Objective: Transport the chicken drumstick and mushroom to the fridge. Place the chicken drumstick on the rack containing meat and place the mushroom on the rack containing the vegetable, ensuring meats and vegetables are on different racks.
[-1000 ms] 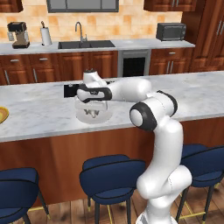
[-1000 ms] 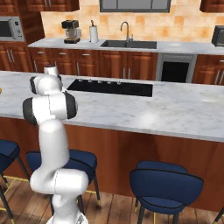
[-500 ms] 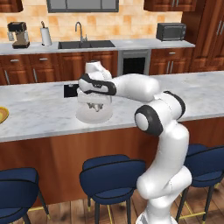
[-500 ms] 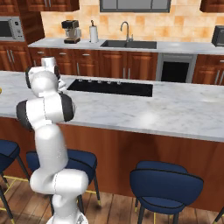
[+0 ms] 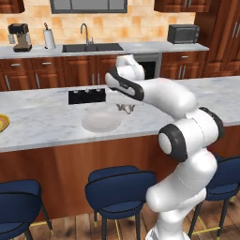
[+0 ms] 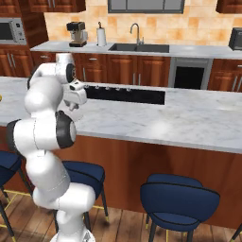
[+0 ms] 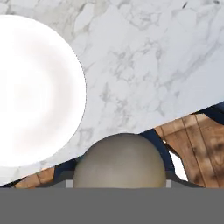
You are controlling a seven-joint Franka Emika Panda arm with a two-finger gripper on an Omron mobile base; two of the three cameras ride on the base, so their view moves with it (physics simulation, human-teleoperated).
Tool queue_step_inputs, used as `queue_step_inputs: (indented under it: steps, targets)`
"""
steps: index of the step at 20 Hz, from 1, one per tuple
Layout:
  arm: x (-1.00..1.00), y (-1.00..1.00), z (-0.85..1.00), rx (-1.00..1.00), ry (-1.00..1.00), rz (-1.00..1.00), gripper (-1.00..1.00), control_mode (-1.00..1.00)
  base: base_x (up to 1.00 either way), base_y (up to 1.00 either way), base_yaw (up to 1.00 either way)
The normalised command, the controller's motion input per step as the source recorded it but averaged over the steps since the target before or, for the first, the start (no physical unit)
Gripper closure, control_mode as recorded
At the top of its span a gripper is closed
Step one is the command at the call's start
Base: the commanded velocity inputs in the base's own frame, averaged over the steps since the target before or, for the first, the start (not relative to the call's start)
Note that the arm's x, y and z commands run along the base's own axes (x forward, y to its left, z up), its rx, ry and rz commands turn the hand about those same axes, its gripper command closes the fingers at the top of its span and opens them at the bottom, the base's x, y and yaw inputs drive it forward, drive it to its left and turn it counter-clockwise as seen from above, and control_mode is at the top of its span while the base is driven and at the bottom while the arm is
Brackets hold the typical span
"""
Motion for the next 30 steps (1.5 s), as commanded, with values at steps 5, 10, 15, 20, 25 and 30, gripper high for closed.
queue_step_inputs:
  steps: [5, 10, 15, 20, 25, 30]
  targets:
    - [-1.00, -0.70, 0.59, 0.11, 0.04, 0.01, 1.00, -1.00, 0.00, 0.00, 0.00]
    - [-1.00, -0.05, 0.38, 0.02, -0.09, 0.03, 1.00, -1.00, 0.00, 0.00, 0.00]
    - [-0.98, -0.22, 0.38, -0.01, -0.27, 0.05, 1.00, -1.00, 0.00, 0.00, 0.00]
    - [-0.70, -0.21, 0.29, -0.04, -0.37, 0.01, 1.00, -1.00, 0.00, 0.00, 0.00]
    - [-0.31, 0.00, 0.48, 0.00, -0.22, 0.08, 1.00, -1.00, 0.00, 0.00, 0.00]
    - [-0.17, 0.00, 0.34, 0.00, -0.20, 0.10, 1.00, -1.00, 0.00, 0.00, 0.00]
